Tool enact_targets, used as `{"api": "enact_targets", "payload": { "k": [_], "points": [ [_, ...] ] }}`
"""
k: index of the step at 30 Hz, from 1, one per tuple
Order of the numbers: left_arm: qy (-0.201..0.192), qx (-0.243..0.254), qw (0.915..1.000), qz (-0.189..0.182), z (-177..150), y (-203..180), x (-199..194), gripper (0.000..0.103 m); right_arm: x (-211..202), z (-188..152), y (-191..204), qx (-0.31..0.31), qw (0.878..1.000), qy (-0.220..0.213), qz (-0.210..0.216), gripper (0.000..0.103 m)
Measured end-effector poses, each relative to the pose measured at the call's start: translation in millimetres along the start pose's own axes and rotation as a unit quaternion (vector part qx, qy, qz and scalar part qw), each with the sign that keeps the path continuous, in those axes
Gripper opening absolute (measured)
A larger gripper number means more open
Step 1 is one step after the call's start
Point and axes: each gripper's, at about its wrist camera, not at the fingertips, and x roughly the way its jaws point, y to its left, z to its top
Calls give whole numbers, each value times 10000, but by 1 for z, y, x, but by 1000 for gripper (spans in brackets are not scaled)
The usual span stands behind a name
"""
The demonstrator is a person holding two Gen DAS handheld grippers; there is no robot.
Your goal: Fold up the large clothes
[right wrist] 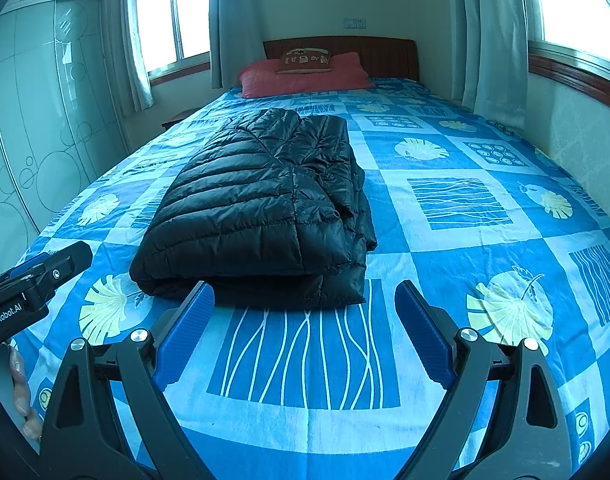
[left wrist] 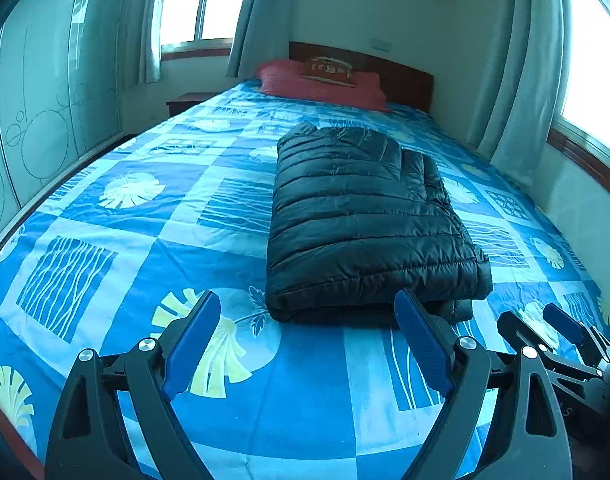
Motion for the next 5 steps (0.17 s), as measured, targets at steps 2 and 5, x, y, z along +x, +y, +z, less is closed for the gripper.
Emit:
{"api": "enact_targets", "payload": {
  "k": [2,5],
  "points": [
    [69,-10,10000,-8,0,0,3,88,2,0,-2,8,10000,12,-3,92],
    [115,4,9999,40,-1,2,7,88,5,0,-4,19,10000,28,-10,92]
  ]
}}
